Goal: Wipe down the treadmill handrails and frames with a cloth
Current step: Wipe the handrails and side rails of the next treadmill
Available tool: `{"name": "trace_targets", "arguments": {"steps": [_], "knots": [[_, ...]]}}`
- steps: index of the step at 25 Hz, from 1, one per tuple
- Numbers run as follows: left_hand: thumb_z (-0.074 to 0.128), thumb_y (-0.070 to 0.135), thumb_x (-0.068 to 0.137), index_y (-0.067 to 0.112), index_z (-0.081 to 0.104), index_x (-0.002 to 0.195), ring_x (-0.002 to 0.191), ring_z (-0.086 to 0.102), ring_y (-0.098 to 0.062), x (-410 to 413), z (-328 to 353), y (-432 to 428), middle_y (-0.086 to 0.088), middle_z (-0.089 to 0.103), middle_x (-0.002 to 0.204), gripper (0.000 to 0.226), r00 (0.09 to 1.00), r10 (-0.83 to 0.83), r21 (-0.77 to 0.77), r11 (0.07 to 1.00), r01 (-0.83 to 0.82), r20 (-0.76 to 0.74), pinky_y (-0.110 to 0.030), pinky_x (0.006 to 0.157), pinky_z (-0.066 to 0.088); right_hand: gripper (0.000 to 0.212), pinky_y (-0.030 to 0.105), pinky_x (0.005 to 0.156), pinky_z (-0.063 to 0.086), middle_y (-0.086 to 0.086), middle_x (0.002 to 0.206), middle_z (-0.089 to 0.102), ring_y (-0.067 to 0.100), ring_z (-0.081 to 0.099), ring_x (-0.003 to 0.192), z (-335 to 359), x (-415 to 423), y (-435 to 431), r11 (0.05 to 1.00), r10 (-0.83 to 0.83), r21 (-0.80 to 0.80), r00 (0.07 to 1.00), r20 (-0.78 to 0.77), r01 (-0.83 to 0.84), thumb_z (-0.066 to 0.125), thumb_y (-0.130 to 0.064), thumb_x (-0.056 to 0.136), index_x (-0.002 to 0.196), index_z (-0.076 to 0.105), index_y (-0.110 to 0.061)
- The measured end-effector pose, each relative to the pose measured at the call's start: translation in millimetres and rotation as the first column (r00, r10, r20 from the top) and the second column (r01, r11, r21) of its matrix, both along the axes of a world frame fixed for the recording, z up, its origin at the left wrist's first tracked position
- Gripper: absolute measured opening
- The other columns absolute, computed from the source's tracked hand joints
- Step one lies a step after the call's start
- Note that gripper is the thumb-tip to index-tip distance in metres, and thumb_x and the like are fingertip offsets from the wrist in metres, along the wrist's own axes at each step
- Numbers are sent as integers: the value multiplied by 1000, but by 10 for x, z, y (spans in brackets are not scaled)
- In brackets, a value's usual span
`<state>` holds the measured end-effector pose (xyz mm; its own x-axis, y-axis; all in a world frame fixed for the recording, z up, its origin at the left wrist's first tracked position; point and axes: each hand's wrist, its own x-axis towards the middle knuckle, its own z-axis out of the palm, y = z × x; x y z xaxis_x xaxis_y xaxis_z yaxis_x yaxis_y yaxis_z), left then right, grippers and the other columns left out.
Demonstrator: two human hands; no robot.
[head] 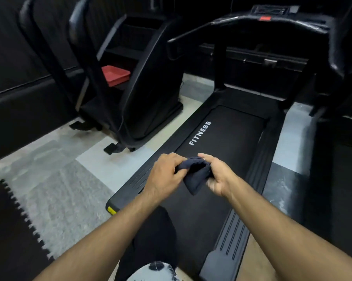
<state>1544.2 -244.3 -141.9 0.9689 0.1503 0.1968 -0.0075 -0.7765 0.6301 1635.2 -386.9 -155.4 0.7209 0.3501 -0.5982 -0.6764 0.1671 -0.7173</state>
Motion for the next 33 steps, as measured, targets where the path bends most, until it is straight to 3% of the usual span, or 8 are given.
{"name": "trace_targets", "arguments": {"steps": [3, 8, 11, 15, 18, 26, 29, 33], "knots": [[54, 24, 88, 32, 64, 90, 78, 64, -8, 863, 77, 264, 13, 67, 82, 13, 995, 29, -188, 981, -46, -94, -35, 73, 54, 29, 35, 81, 52, 11, 105, 68, 23, 65, 90, 118, 627, 67, 985, 149, -92, 989, 7, -147, 54, -34, 96, 103, 68, -9], [39, 34, 78, 31, 58, 75, 95, 55, -18, 2639, 489, 782, 5, 54, 96, 19, 973, -185, -12, 983, 185, -142, -43, 83, 49, 51, 22, 98, 47, -12, 119, 71, 8, 60, 120, 430, 1918, 408, 896, 402, -298, 885, 233, -329, 57, -66, 88, 123, 68, -31], [36, 38, 75, 34, 55, 66, 90, 55, -20, 3502, 1123, 1019, 7, 58, 85, 22, 940, -263, 34, 960, 276, -216, -47, 81, 48, 50, 36, 123, 15, -21, 156, 34, 7, 16, 151, 853, 2573, 675, 909, 373, -358, 801, 468, -214, 58, -64, 88, 136, 52, -51], [52, 22, 88, 17, 64, 82, 78, 60, -17, 4323, 2062, 1258, 5, 64, 76, 14, 904, -329, -97, 944, 314, -272, -30, 74, 49, 22, 42, 94, 52, -10, 106, 72, 12, 66, 102, 1477, 3206, 890, 826, 403, -562, 651, 643, 43, 67, -40, 90, 112, 66, -36], [59, 16, 89, 19, 64, 83, 80, 59, -14, 4760, 2585, 1417, 11, 62, 77, 9, 912, -337, -96, 941, 324, -235, -16, 65, 41, 25, 39, 66, 48, -9, 69, 58, 12, 51, 65, 1823, 3628, 913, 715, 468, -687, 641, 609, 130, 55, -46, 94, 79, 56, -27], [72, 42, 83, 24, 47, 135, 119, 53, -19, 5607, 2576, 1357, 2, 55, 128, 61, 973, 96, -312, 937, -159, -209, -34, 98, 44, 29, 41, 110, 44, 1, 126, 69, 17, 61, 123, 2360, 4540, 952, 986, 126, -162, 830, 543, -44, 40, -28, 108, 125, 62, -18], [58, 56, 89, 16, 43, 143, 123, 53, -25, 5783, 2391, 1137, -4, 54, 137, 69, 828, 29, -572, 710, -411, -560, -32, 96, 44, 32, 39, 109, 45, 10, 131, 65, 23, 59, 125, 2462, 5067, 821, 997, -52, 66, 908, 417, 26, 37, -25, 109, 134, 56, -15], [44, 69, 89, 7, 66, 119, 98, 67, -32, 6196, 2384, 879, -17, 70, 109, 72, 762, -272, -798, 348, -491, -588, -36, 74, 57, 40, 48, 112, 41, 24, 136, 59, 34, 58, 127, 2620, 5810, 505, 966, -77, 255, 988, 134, 41, 42, -28, 107, 139, 50, -5]]}}
